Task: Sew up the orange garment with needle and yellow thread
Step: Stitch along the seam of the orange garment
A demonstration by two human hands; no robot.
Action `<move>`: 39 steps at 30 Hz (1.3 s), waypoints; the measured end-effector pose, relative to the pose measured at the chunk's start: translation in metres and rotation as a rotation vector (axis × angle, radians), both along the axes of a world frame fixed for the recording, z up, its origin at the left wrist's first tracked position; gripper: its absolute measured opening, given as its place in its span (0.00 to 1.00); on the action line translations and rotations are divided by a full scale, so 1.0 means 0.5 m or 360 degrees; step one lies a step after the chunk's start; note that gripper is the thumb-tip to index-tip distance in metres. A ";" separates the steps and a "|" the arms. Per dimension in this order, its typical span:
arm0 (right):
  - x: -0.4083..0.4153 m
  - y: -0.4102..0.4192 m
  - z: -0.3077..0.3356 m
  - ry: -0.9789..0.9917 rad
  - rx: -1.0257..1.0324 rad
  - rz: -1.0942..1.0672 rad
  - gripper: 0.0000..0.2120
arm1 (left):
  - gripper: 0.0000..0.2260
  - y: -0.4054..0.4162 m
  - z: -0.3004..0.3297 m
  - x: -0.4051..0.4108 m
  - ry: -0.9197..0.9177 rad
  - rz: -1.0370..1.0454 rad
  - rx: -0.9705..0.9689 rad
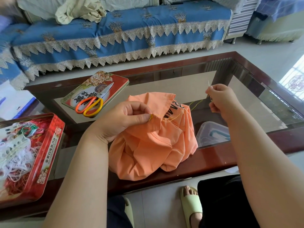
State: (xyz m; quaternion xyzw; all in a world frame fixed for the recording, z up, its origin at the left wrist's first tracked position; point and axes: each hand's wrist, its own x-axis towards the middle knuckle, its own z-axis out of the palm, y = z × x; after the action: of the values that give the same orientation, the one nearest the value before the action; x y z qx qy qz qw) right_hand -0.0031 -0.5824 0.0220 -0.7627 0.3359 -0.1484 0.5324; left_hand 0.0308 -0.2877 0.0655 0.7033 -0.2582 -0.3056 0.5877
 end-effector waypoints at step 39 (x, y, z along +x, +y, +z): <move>-0.076 0.186 0.106 -0.0194 -0.0008 0.1373 0.06 | 0.10 -0.026 0.000 -0.016 -0.0416 0.0548 0.0184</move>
State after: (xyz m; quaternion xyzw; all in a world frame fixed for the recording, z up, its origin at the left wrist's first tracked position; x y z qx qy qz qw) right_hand -0.0410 -0.4896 0.0752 -0.8242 -0.0458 0.0420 0.5628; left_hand 0.0227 -0.3006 0.0653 0.8031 -0.1903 -0.1213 0.5514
